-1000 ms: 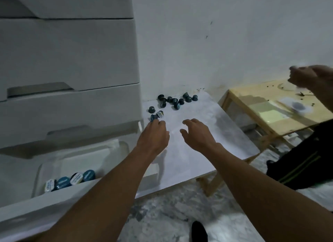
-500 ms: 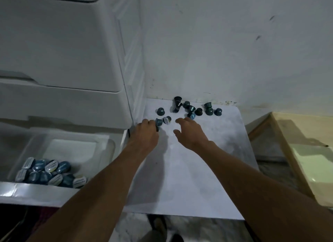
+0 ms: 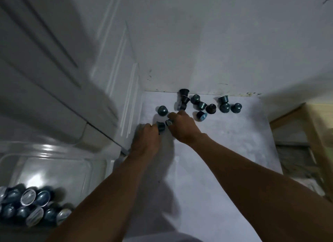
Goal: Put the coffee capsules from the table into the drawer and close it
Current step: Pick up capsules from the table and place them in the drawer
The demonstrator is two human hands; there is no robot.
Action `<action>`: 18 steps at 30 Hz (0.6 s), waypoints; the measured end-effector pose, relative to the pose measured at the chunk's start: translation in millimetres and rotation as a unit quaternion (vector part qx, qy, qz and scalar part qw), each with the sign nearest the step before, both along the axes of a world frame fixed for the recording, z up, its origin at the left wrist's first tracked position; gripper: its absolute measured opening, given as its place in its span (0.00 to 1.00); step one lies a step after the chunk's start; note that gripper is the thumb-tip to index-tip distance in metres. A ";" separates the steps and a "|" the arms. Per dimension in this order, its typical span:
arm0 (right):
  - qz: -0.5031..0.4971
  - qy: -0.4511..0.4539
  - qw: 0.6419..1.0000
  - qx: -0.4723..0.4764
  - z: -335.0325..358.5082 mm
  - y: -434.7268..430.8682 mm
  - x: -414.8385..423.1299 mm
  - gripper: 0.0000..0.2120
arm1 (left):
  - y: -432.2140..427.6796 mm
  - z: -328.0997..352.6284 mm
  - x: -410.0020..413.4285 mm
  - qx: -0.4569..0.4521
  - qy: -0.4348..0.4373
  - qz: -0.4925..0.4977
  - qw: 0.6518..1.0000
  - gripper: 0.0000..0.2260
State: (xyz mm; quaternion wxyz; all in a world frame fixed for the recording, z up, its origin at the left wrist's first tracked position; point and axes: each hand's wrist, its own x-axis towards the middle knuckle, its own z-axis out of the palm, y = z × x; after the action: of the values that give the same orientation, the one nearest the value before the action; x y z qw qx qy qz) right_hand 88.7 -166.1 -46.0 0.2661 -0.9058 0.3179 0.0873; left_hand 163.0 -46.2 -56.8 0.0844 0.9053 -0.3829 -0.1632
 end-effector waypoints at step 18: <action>-0.005 0.002 1.000 0.021 -11.3 -14.9 -13.8 0.16 | -16.3 -1.7 -1.1 -0.023 -0.035 0.053 0.998 0.16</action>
State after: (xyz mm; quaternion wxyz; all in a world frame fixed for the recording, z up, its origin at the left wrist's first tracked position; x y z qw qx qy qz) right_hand 74.9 -181.1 -57.4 0.2849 -0.8981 0.3214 0.0947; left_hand 161.9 -62.5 -58.4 0.1001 0.9274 -0.3404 -0.1182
